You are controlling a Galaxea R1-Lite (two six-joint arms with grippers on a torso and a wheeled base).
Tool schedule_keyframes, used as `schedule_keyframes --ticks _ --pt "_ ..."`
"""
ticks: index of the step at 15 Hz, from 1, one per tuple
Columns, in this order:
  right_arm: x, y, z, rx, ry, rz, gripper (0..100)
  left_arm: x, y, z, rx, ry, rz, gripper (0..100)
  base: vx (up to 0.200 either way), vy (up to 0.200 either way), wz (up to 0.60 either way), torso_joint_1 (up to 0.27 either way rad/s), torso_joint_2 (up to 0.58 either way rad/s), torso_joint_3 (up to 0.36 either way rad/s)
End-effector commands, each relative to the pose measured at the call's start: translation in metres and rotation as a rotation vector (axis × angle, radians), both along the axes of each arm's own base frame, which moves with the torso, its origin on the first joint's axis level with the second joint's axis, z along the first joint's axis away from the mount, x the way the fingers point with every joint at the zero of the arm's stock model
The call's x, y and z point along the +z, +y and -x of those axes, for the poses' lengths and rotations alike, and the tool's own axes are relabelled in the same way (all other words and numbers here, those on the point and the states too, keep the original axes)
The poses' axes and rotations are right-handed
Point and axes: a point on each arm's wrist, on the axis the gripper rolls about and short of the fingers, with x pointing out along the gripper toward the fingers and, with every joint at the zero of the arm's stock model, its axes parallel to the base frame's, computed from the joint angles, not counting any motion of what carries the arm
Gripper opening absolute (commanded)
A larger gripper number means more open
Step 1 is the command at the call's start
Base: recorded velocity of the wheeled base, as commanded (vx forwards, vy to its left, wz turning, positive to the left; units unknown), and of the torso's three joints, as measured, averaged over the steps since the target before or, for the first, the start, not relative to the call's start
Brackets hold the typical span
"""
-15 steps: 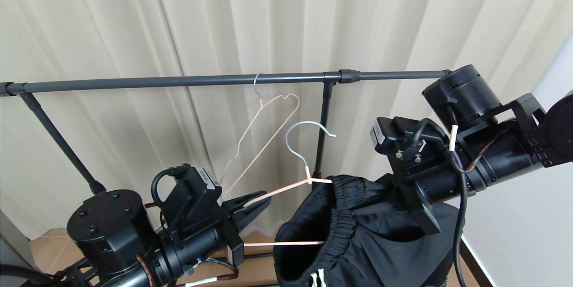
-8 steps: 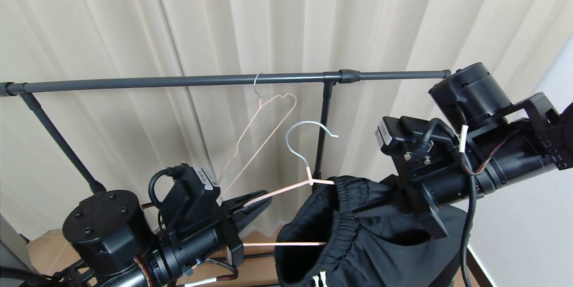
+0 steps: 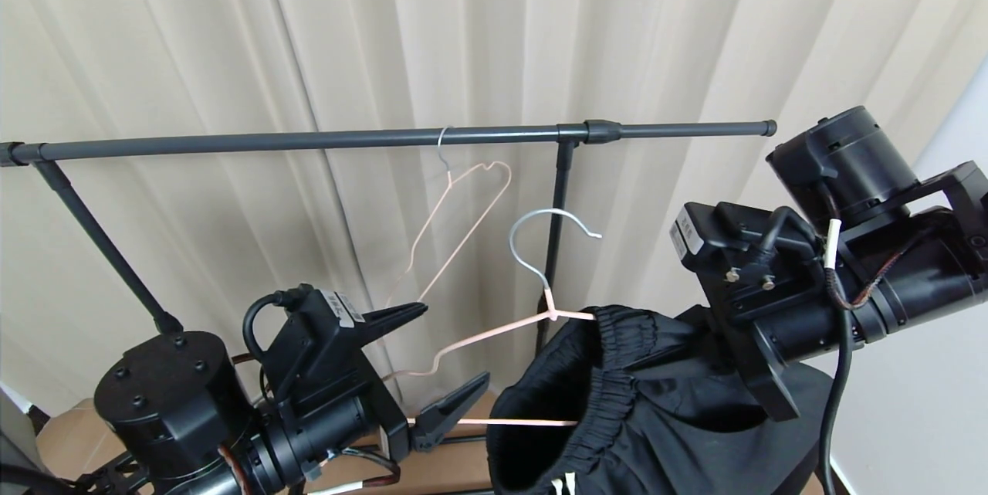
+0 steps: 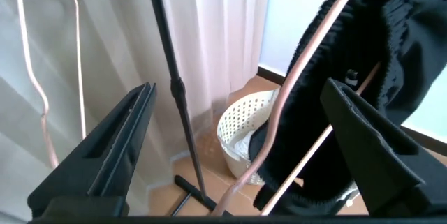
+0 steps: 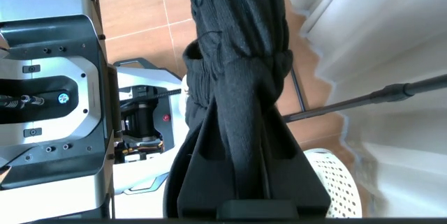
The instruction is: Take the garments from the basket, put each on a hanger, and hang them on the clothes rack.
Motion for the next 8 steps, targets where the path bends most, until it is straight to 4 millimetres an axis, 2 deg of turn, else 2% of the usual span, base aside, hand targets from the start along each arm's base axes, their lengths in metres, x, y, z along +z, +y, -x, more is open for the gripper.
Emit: schedule_keyframes --ticks 1,8 --pt "0.003 -0.002 0.003 0.001 -0.011 -0.006 0 0.009 0.008 0.003 0.022 -0.014 0.032 100 0.0 0.0 0.0 0.0 0.0 0.0" --pt "0.003 -0.003 0.002 -0.02 -0.002 -0.012 0 0.03 0.037 0.006 0.124 -0.025 0.147 100 0.0 0.0 0.0 0.0 0.0 0.0"
